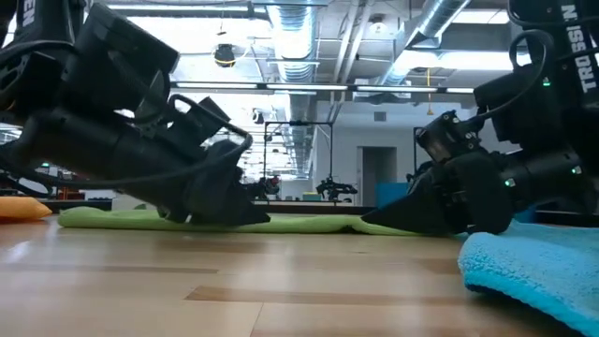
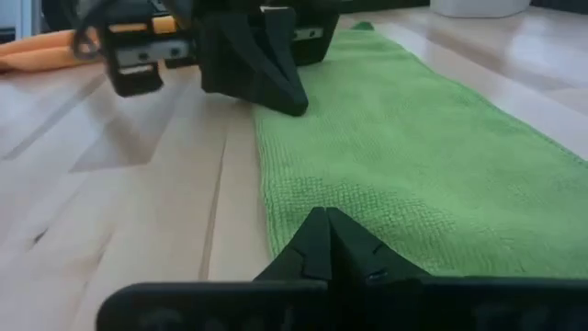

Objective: Fold microfiber towels
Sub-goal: Fold the left green microfiber cloth

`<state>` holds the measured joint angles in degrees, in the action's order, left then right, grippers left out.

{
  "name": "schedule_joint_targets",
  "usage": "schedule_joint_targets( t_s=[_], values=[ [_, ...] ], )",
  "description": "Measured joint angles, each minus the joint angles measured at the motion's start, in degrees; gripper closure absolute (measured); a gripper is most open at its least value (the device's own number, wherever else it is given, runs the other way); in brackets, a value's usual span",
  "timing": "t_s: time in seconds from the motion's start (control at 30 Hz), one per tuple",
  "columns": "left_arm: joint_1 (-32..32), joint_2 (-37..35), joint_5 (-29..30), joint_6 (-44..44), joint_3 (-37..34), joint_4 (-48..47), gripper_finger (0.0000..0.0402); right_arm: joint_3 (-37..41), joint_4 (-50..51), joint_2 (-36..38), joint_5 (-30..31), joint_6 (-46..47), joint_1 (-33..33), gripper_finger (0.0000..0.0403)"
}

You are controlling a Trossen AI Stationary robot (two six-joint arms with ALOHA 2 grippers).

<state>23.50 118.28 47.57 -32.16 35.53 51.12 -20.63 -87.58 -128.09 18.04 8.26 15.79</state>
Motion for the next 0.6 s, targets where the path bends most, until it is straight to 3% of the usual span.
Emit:
schedule_joint_targets(
  t_s=[0.17, 0.37, 0.6],
  values=[
    [0.0, 0.0, 0.2, -0.3, 0.0, -0.1, 0.0402, 2.1, 1.2, 2.9, -0.3, -0.8, 0.0, 0.0375],
    [0.0, 0.0, 0.2, 0.2, 0.0, 0.1, 0.0402, 5.6, 3.9, 14.2, -0.2, -6.3, -0.1, 0.0368],
    [0.0, -1.5, -0.2, 4.1, 0.0, 4.1, 0.0401, 8.4, 32.5, 30.3, -0.3, -4.3, 0.7, 0.0304]
  ],
)
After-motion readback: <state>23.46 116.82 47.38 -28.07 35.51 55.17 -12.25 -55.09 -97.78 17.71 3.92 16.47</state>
